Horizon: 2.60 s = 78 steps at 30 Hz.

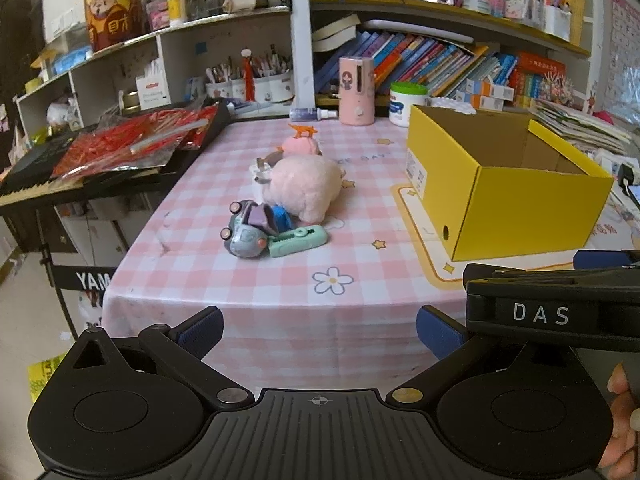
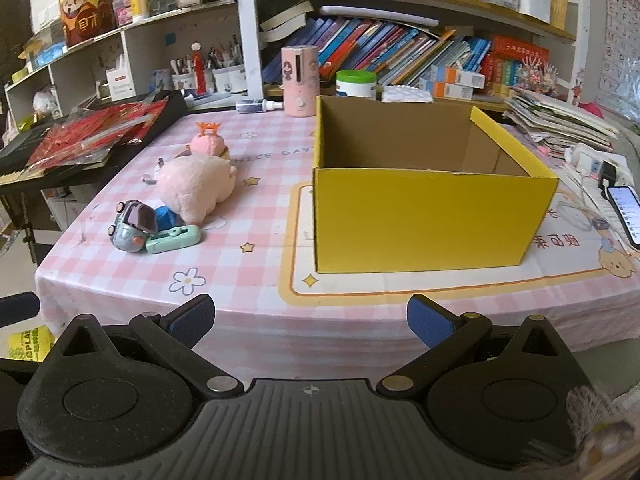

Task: Organize objects
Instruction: 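Grasp the grey toy car with the left tool while the right tool grasps the pink plush pig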

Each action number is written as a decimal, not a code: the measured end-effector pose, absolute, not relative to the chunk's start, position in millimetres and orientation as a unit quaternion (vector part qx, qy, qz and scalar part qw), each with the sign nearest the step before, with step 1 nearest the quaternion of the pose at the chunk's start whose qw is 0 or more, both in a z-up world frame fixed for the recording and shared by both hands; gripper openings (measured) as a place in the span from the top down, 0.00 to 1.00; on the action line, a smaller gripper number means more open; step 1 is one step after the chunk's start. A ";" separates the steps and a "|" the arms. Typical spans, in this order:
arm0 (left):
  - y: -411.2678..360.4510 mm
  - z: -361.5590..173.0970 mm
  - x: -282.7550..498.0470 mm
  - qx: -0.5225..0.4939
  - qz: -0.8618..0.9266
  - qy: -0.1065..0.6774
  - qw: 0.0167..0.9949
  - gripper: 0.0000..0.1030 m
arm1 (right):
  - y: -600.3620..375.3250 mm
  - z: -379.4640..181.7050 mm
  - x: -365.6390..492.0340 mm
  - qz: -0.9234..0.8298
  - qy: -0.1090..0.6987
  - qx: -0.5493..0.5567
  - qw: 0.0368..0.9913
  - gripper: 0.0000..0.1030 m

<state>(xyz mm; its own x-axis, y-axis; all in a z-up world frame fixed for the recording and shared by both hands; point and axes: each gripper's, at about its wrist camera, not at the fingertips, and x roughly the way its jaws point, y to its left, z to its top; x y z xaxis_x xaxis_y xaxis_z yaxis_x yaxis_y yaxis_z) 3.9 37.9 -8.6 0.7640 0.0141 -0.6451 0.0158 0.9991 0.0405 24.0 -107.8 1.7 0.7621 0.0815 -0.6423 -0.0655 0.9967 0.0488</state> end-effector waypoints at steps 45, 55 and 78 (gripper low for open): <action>105.7 -36.7 126.6 -0.023 0.074 0.377 0.923 0.16 | -26.8 -2.1 187.6 0.206 0.355 0.000 0.912 0.10; 116.1 -55.1 166.7 -0.044 0.077 0.407 0.909 0.36 | -18.4 -9.8 233.8 0.218 0.376 0.016 0.901 0.06; 150.1 -27.9 153.4 -0.128 0.109 0.369 0.914 0.55 | 13.9 -53.0 290.3 0.203 0.427 -0.001 0.881 0.06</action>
